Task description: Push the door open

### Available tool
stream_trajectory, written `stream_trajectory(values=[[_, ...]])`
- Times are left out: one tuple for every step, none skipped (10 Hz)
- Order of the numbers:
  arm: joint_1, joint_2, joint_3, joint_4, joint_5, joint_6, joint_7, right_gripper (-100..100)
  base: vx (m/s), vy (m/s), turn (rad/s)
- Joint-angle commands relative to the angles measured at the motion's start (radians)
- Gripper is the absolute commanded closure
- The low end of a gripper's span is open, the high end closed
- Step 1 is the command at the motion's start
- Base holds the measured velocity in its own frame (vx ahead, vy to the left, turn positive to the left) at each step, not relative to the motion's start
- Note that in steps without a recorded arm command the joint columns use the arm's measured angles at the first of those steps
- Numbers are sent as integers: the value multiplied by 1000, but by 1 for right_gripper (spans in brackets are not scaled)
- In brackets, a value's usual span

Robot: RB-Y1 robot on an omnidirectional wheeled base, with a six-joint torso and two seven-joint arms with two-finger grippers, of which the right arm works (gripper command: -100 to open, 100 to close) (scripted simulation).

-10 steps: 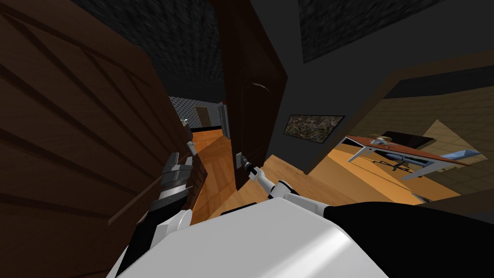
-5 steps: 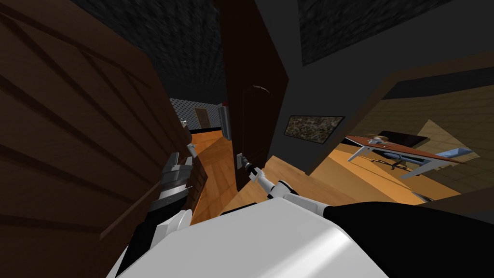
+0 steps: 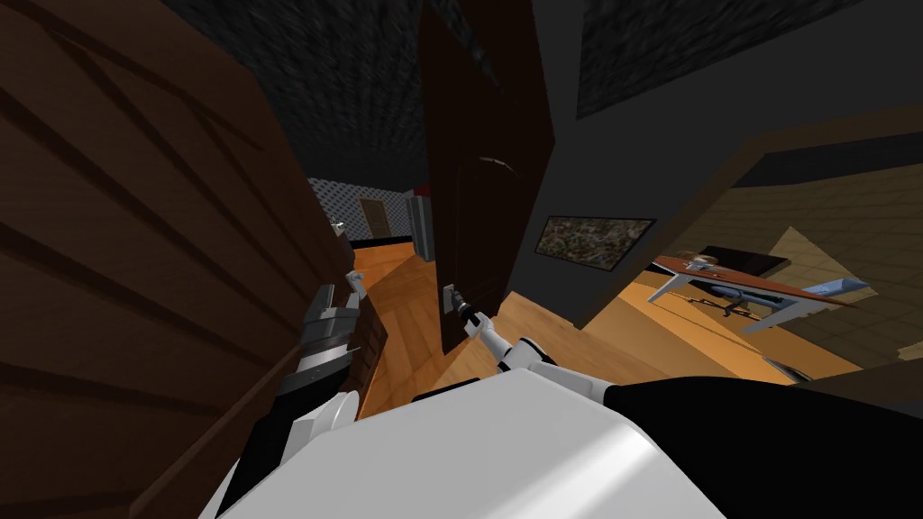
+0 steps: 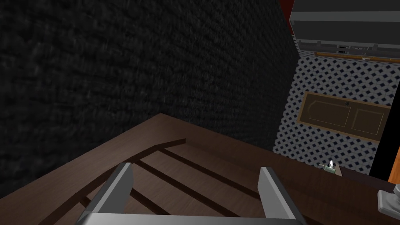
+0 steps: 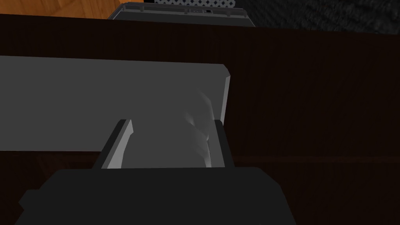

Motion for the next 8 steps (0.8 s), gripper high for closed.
stream_trajectory(values=[[4, -19, -24, -27, -8, 14, 13, 100, 158, 151, -73], [4, -19, -24, -27, -8, 14, 13, 100, 93, 94, -40], [4, -15, -44, -25, -14, 18, 34, 100, 107, 80, -65], [4, -12, -54, -25, -17, 20, 44, 100, 108, 109, -59], [4, -12, -54, -25, -17, 20, 44, 100, 61, 71, -40], [4, -12, -54, -25, -17, 20, 44, 100, 20, 17, 7], [4, -12, -54, -23, -17, 20, 44, 100, -5, -6, 19], [4, -12, -54, -23, -17, 20, 44, 100, -4, -11, 7]])
